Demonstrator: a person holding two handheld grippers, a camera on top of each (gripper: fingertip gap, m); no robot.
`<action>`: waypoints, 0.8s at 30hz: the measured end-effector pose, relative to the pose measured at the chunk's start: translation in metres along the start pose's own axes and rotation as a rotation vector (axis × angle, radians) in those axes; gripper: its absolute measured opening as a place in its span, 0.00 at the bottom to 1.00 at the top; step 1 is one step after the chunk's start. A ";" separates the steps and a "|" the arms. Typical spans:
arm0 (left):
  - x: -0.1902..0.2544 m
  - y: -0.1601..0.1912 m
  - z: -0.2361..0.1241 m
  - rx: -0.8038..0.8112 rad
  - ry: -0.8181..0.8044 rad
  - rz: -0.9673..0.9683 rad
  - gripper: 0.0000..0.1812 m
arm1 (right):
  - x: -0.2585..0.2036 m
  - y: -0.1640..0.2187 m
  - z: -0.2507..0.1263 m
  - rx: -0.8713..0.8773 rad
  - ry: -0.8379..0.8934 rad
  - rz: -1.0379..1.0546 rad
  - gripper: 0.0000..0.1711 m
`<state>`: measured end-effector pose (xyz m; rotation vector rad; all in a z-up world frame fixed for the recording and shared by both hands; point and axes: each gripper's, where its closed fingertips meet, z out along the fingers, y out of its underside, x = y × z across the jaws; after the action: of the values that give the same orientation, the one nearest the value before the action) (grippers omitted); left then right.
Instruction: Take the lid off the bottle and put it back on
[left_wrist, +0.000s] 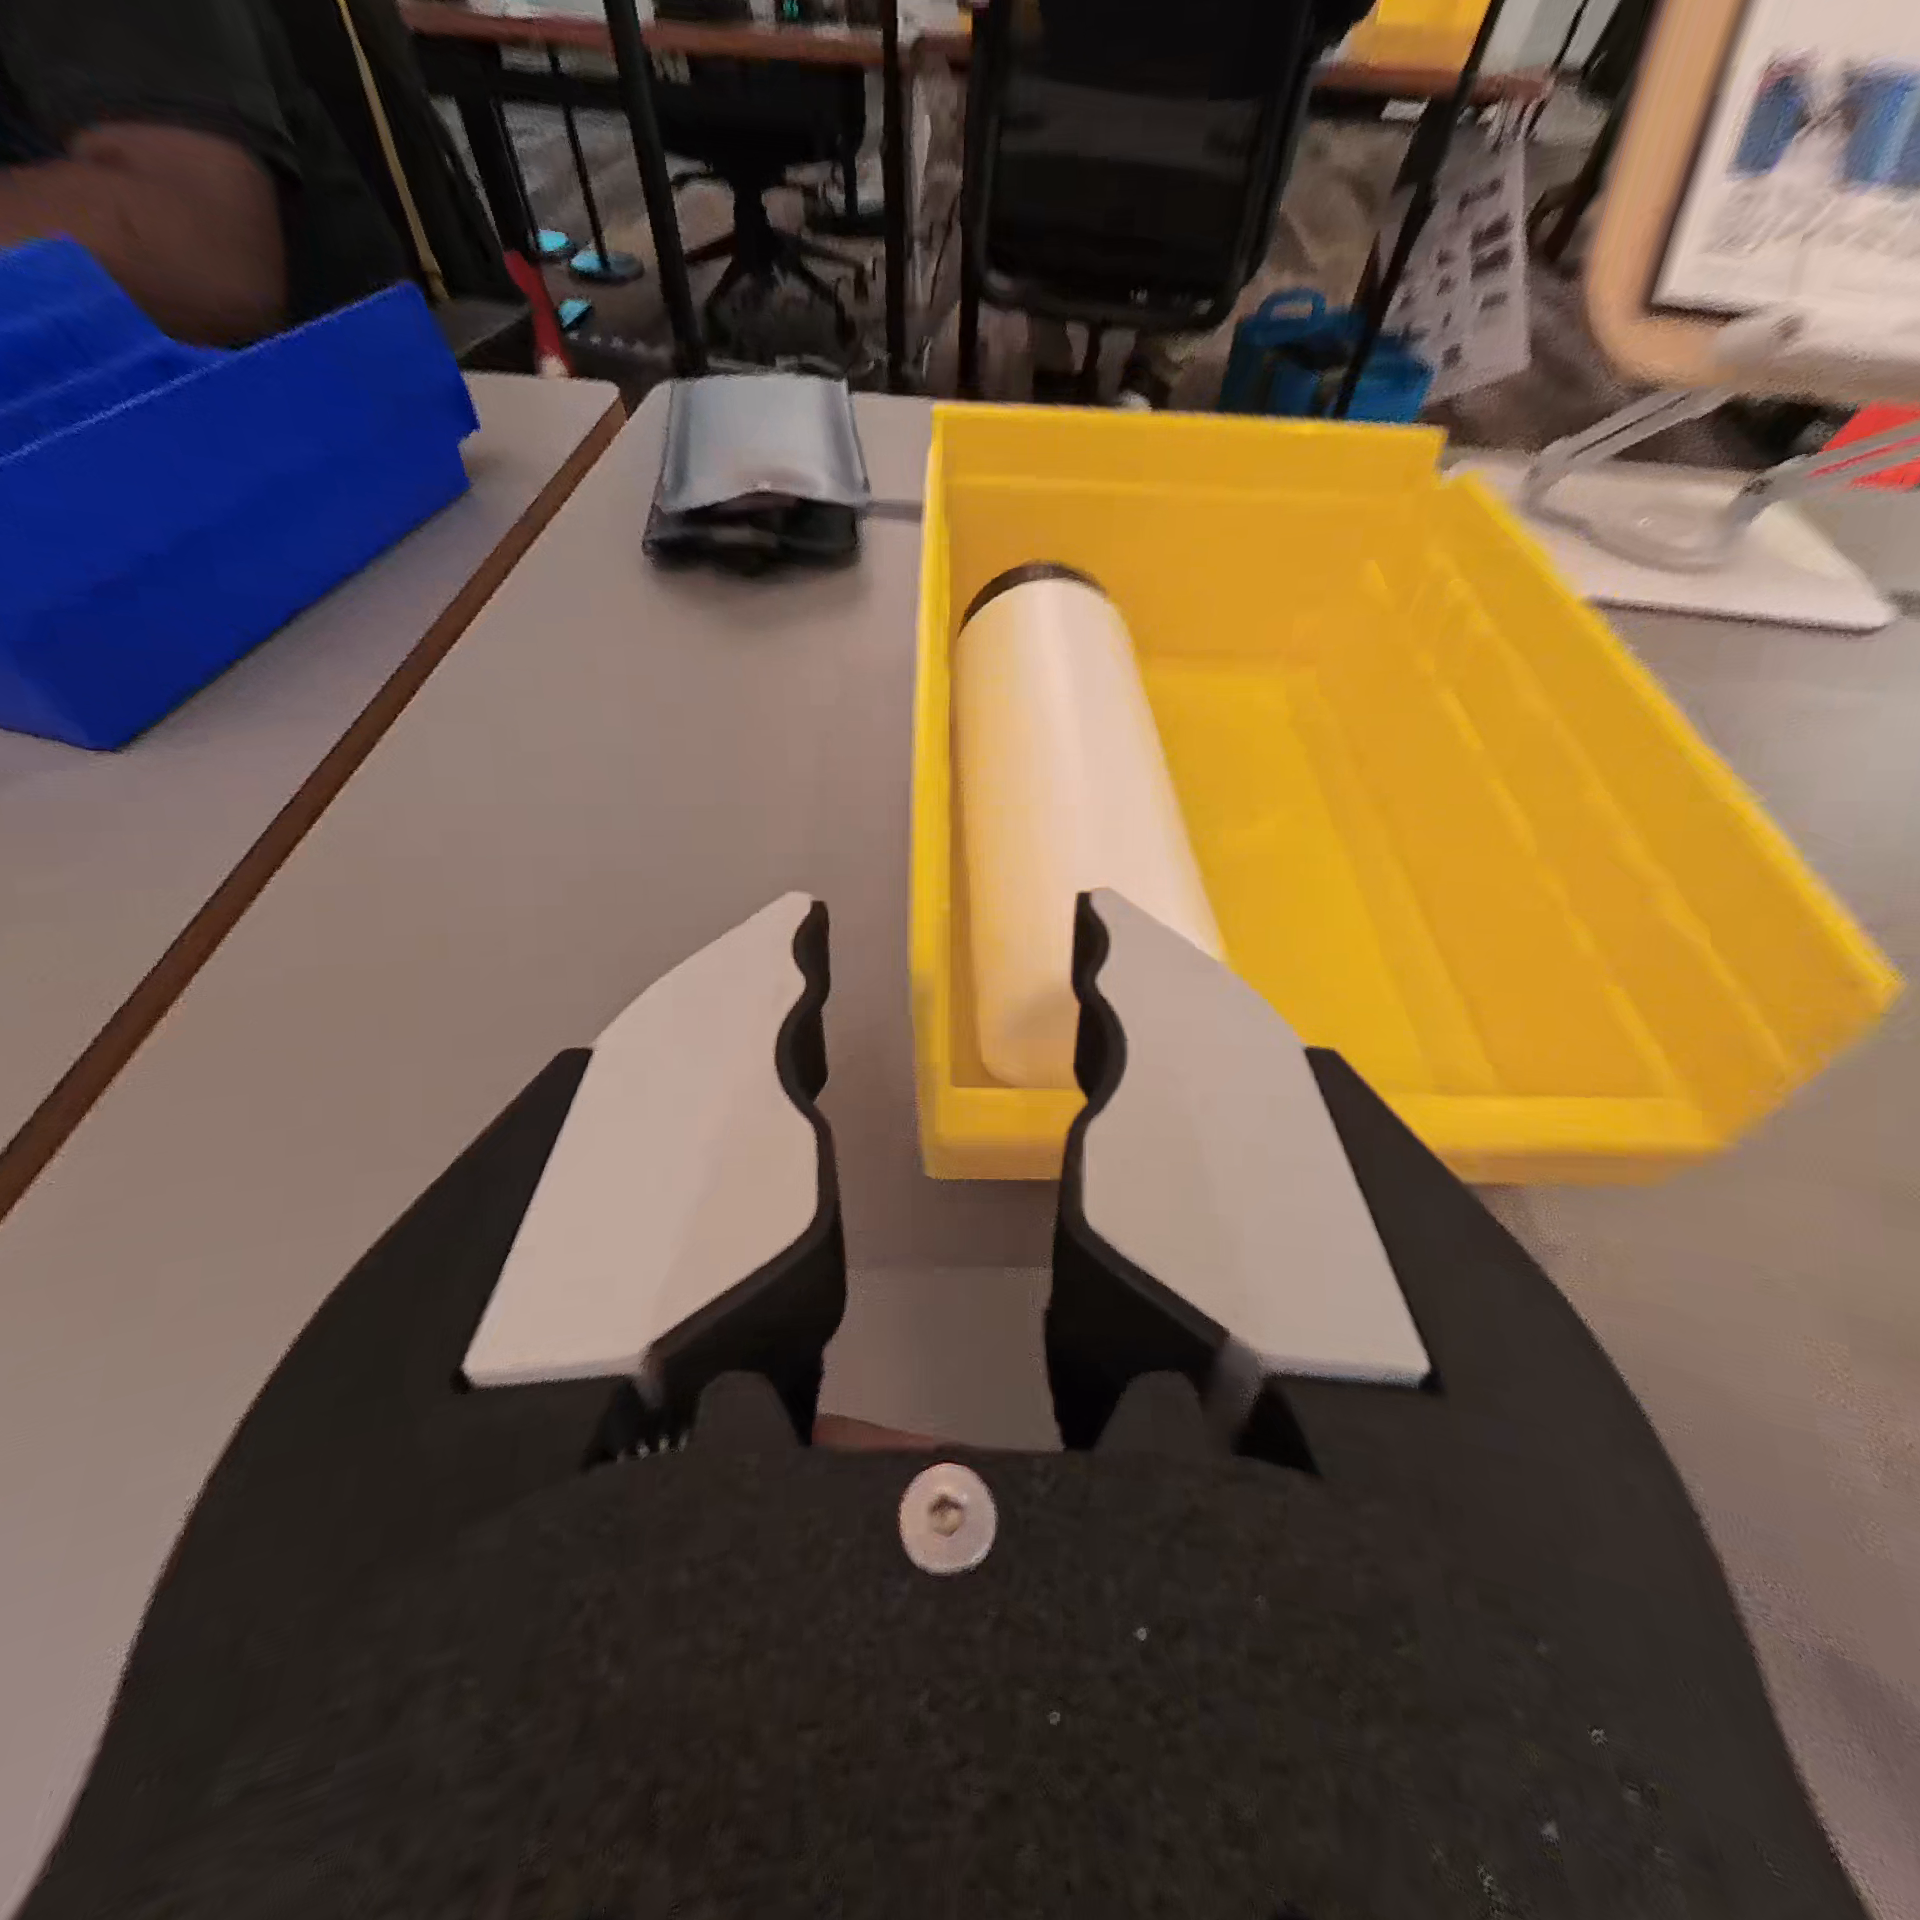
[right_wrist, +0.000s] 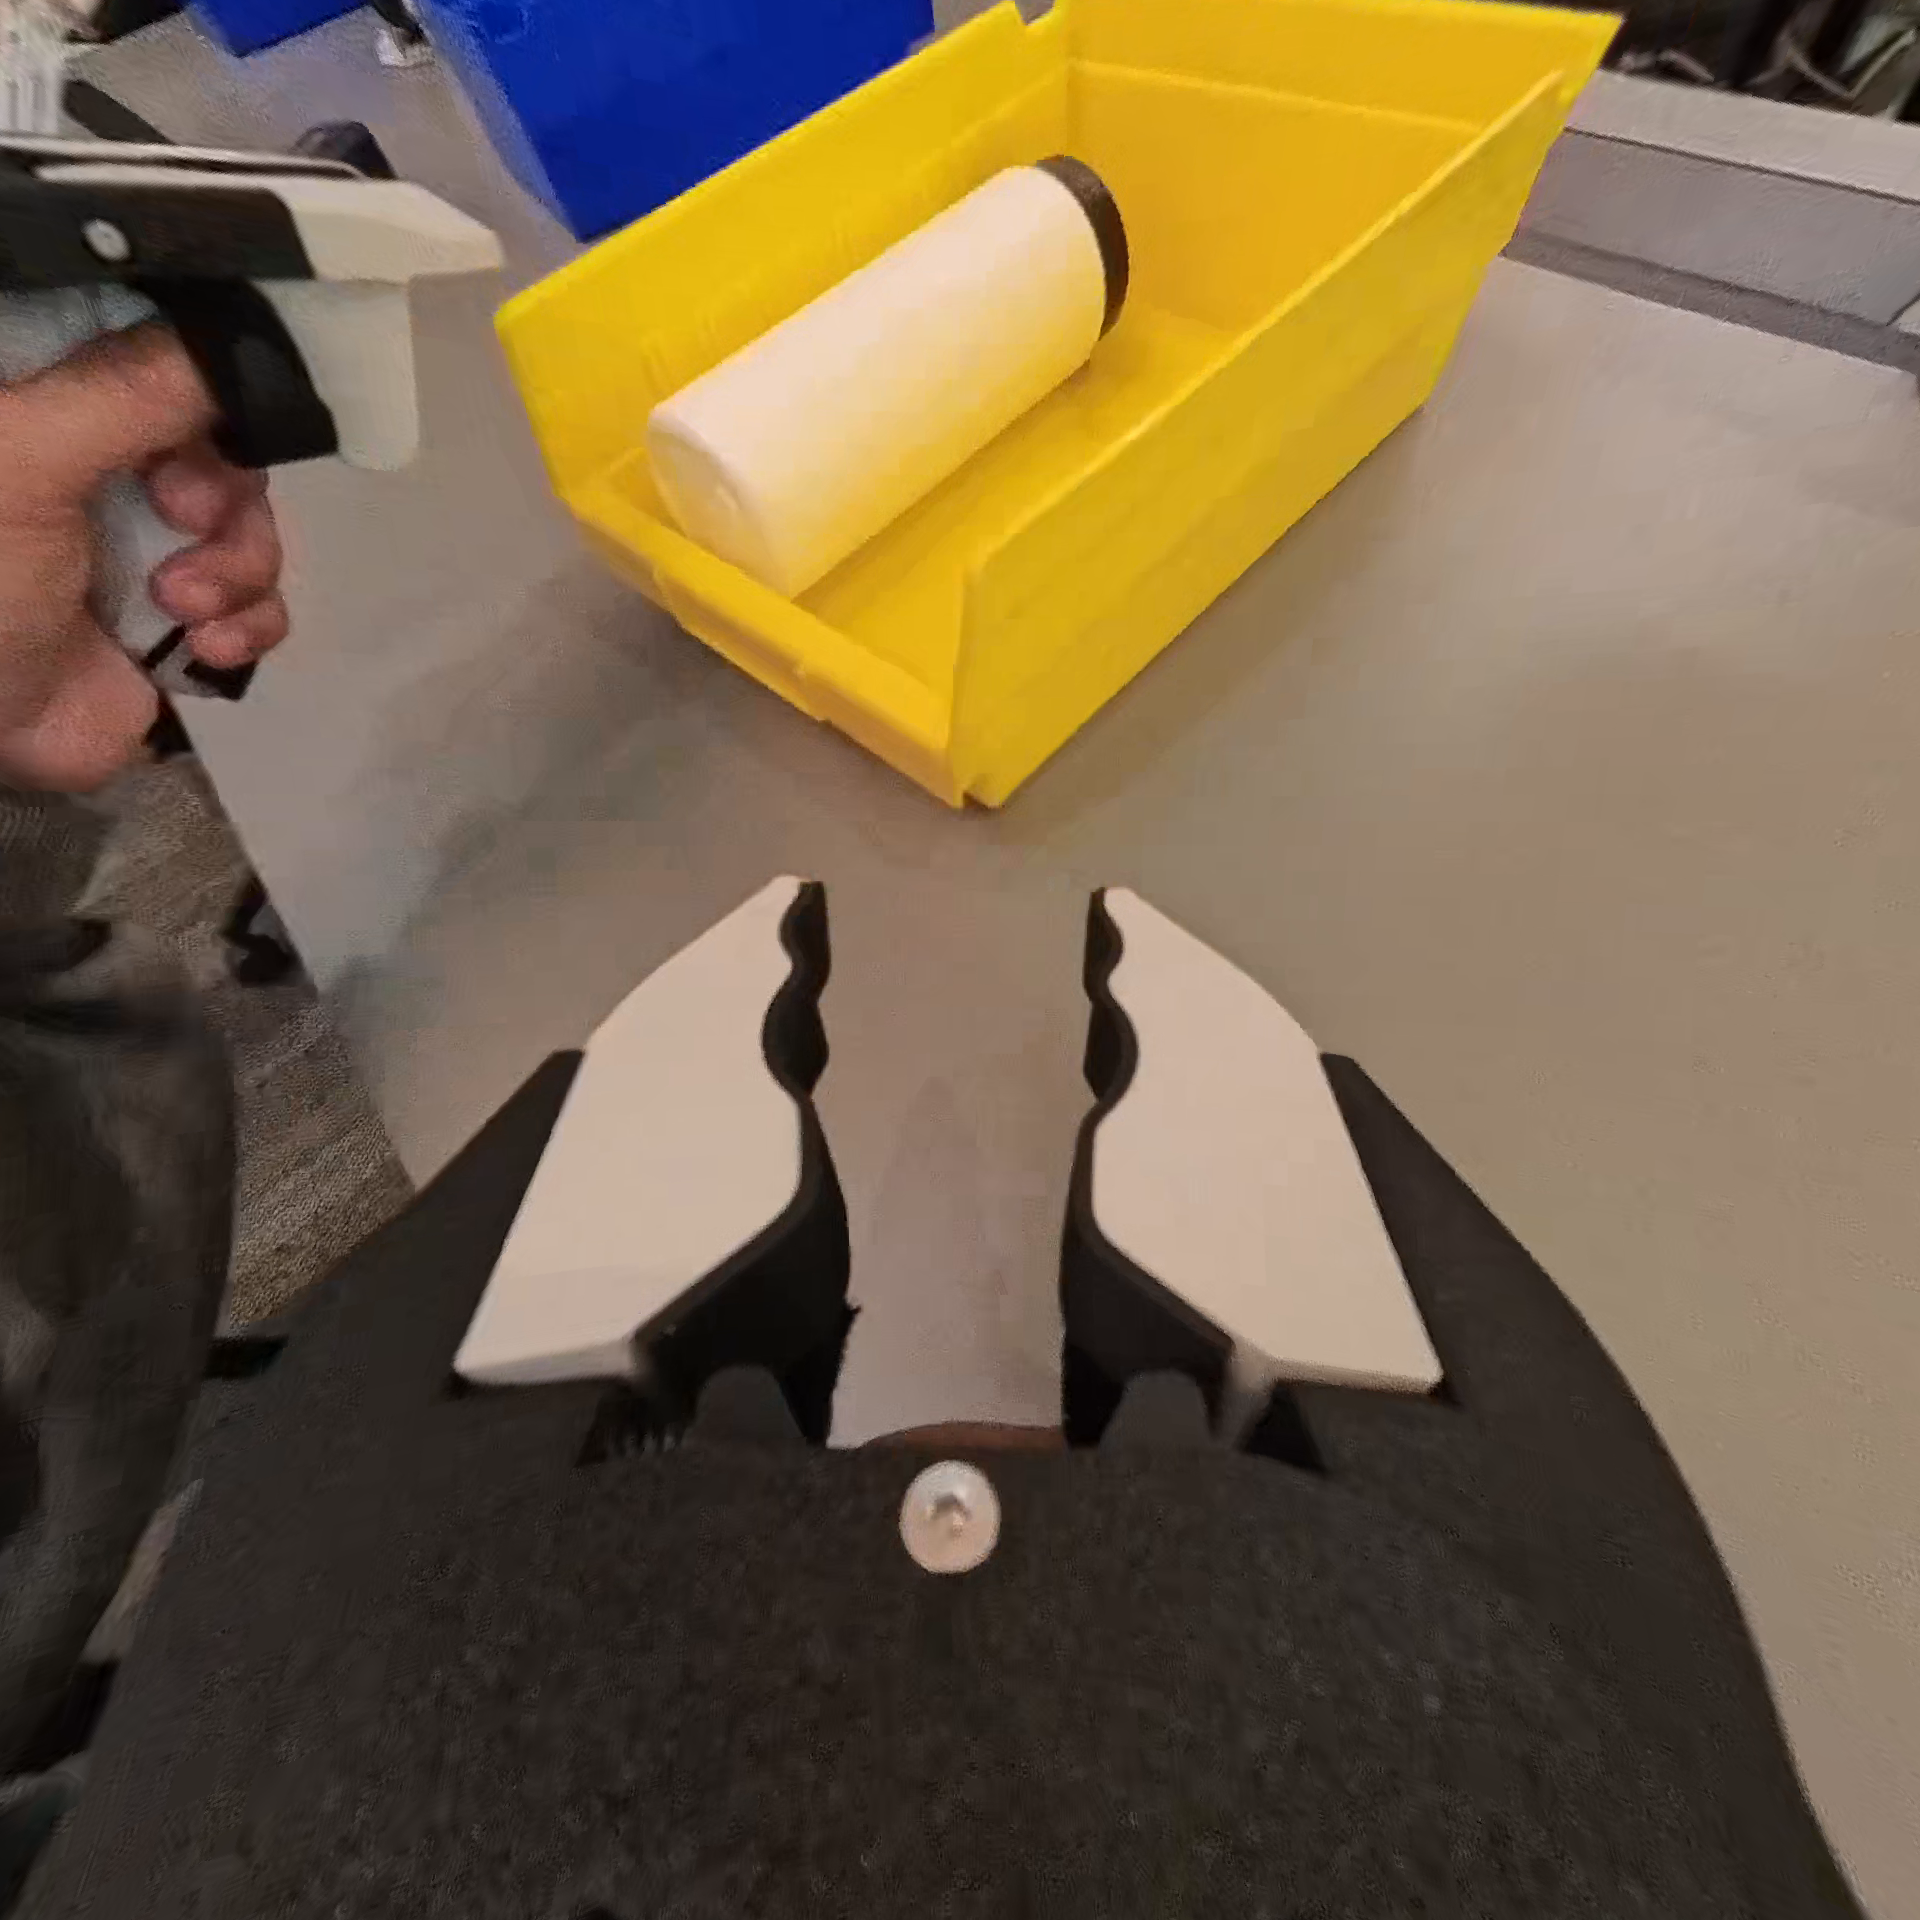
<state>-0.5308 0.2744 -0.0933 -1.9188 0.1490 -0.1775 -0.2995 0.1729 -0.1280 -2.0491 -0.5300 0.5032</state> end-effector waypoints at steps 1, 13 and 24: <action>0.008 -0.002 -0.008 0.023 0.022 -0.020 0.25 | 0.011 0.003 -0.022 0.011 -0.013 -0.007 0.28; 0.181 0.070 -0.056 -0.088 0.411 -0.126 0.36 | 0.269 0.113 -0.304 0.268 0.630 0.185 0.29; 0.187 0.072 -0.040 -0.074 0.379 0.011 0.37 | 0.296 0.124 -0.323 0.294 0.719 0.182 0.26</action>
<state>-0.3562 0.1775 -0.1380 -1.9407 0.4238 -0.5349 0.1403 0.0551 -0.1205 -1.8347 0.1545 -0.0720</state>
